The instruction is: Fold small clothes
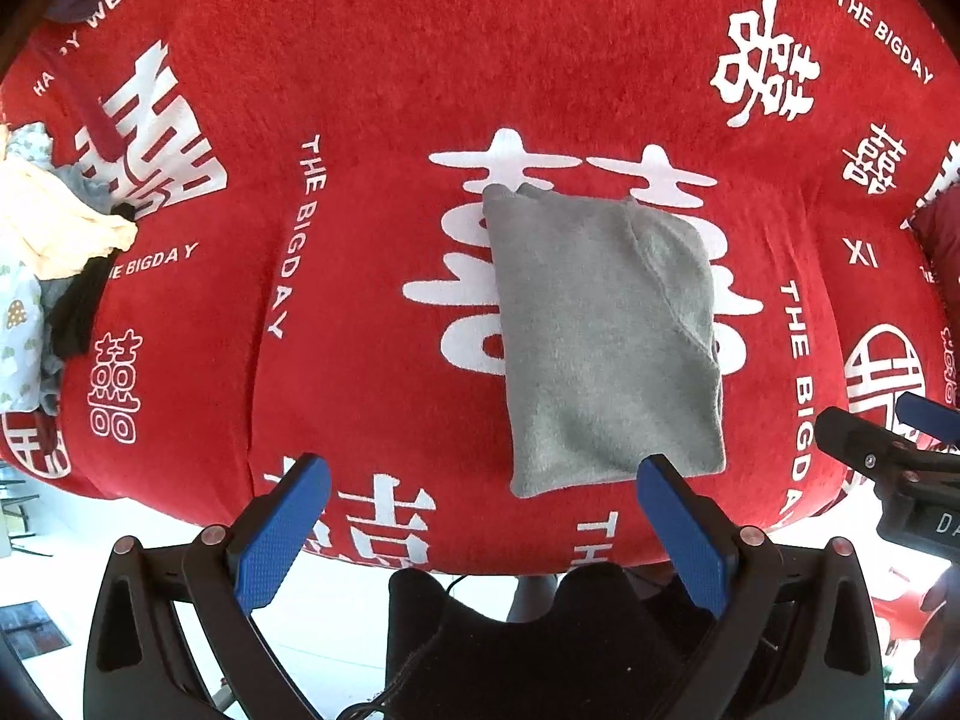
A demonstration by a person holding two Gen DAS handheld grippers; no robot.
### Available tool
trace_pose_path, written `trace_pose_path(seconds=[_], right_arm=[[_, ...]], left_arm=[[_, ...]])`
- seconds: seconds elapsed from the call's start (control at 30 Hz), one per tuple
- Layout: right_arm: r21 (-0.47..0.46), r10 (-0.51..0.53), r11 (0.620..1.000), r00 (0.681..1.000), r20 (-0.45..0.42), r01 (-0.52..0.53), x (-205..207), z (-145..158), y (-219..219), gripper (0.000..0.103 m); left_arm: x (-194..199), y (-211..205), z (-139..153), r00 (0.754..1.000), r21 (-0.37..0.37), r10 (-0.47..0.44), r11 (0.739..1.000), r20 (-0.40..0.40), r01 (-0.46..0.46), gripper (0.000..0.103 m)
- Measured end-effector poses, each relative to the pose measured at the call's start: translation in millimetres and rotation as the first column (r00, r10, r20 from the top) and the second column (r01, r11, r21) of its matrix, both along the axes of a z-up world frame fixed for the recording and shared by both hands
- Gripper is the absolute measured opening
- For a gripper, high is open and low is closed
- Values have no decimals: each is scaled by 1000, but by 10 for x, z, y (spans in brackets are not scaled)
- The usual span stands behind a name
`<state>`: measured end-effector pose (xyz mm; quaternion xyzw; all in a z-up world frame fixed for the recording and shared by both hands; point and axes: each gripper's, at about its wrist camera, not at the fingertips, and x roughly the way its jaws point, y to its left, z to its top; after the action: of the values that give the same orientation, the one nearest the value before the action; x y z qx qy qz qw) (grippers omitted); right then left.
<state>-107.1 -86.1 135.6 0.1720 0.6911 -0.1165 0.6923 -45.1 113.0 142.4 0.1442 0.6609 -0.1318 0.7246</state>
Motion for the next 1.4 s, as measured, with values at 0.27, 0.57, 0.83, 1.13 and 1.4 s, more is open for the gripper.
trace_pose_path(seconds=[0.27,0.57,0.83,1.13,1.4], right_arm=[[-9,-2,1000,1000,-6,2,24,4,16,103],[-17,-8,1000,1000,-11,8,34,8,-2,103],[-17,-7,1000,1000,-18,7,28,-7,-6,103],[-16,-7,1000,1000,-17,7,22,-12,6,103],[-18,-8,1000,1000,-19,8,31,-7,-2,103]], left_arm=[[43,20,12,1000,-4,9,1000,-1,-9,102],[68,17,20,1000,-9,14,1000,-1,-14,102],[84,6,23,1000,-7,7,1000,-2,-8,102],[72,3,25,1000,-6,5,1000,0,-5,102],[72,1,27,1000,-5,4,1000,1,-4,102]])
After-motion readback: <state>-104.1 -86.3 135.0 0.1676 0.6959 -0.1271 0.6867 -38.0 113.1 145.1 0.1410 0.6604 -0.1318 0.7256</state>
